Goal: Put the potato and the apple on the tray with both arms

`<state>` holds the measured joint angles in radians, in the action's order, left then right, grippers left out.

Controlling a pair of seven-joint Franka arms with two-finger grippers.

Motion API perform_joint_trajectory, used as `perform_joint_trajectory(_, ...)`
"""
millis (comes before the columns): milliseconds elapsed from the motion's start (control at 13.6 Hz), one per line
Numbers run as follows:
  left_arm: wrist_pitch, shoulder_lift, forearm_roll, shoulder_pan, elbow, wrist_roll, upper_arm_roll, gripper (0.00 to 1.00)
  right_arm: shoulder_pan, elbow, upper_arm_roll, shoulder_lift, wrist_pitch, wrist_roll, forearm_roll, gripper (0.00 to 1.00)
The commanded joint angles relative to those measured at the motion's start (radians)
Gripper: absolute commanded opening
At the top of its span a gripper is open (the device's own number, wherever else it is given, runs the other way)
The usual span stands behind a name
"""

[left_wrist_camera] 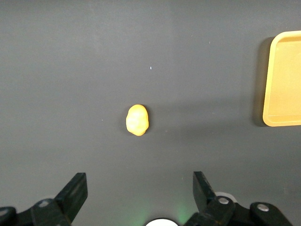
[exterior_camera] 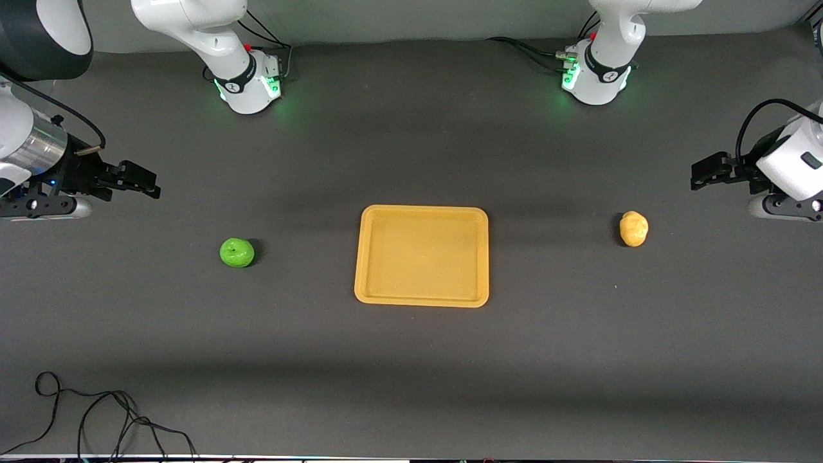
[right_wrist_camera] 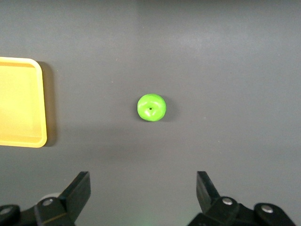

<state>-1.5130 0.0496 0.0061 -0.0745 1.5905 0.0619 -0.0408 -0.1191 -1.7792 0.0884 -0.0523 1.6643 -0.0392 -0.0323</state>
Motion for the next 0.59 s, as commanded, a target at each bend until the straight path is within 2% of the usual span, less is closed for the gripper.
perform_joint_trajectory(0, -0.021, -0.028, -0.008, -0.011, 0.026, -0.016, -0.007, 1.0, 0.003, 0.026, -0.002, 0.009, -0.024, 0.016, -0.008, 1.0)
perform_joint_trajectory(516, -0.035, -0.031, -0.044, -0.008, 0.028, -0.016, -0.007, 1.0, 0.004, 0.021, -0.001, 0.008, -0.026, 0.021, -0.008, 1.0)
